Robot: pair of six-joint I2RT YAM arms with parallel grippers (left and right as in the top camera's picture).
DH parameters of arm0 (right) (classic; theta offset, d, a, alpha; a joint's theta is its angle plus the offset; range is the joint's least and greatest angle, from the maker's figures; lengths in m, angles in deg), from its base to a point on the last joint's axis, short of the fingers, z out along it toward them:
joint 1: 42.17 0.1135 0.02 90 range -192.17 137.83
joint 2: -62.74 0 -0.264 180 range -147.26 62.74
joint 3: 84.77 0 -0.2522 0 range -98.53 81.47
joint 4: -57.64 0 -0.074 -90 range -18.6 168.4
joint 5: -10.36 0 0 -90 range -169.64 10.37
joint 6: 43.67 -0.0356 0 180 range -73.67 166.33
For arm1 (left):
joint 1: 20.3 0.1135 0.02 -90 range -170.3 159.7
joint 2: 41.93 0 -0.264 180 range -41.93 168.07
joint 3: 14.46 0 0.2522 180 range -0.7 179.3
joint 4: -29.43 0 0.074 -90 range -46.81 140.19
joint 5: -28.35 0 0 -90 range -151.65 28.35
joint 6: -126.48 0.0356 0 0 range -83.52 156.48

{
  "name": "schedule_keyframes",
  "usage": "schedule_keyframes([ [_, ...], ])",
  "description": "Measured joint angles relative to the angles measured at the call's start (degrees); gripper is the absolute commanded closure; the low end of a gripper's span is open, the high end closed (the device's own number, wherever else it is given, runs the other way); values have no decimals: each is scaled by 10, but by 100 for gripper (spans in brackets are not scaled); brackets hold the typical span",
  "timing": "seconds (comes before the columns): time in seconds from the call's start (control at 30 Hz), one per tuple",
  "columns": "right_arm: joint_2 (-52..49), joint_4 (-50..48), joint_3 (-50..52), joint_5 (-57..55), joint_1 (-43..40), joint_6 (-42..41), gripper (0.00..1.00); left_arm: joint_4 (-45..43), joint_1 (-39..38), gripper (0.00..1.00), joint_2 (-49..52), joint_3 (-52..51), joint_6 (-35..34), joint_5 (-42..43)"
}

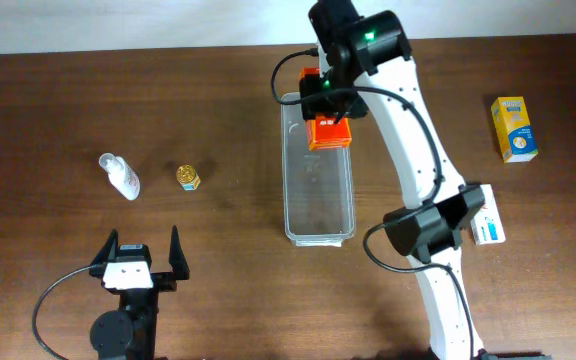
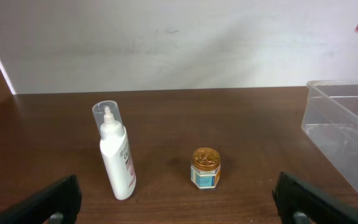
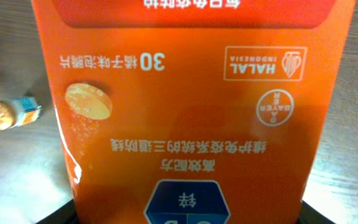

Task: Pack container
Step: 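Lift the orange box and carry it left over the container, then lower the orange box into the container and open the right gripper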

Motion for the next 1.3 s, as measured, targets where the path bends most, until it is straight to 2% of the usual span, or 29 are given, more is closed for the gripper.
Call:
schedule_keyframes([
  [0.17, -37, -13, 0, -2, 0, 0, 36, 0, 0, 1, 0, 0, 0, 0],
  [0.23, -46, -14, 0, -2, 0, 0, 33, 0, 0, 1, 0, 0, 0, 0],
  [1.07, -74, -47, 26, -7, 10, -12, 33, 0, 0, 1, 0, 0, 0, 0],
  [1.13, -75, -50, 26, -9, 10, -11, 35, 0, 0, 1, 0, 0, 0, 0],
  [1.3, -76, -61, 36, -26, 10, -7, 50, 0, 0, 1, 0, 0, 0, 0],
])
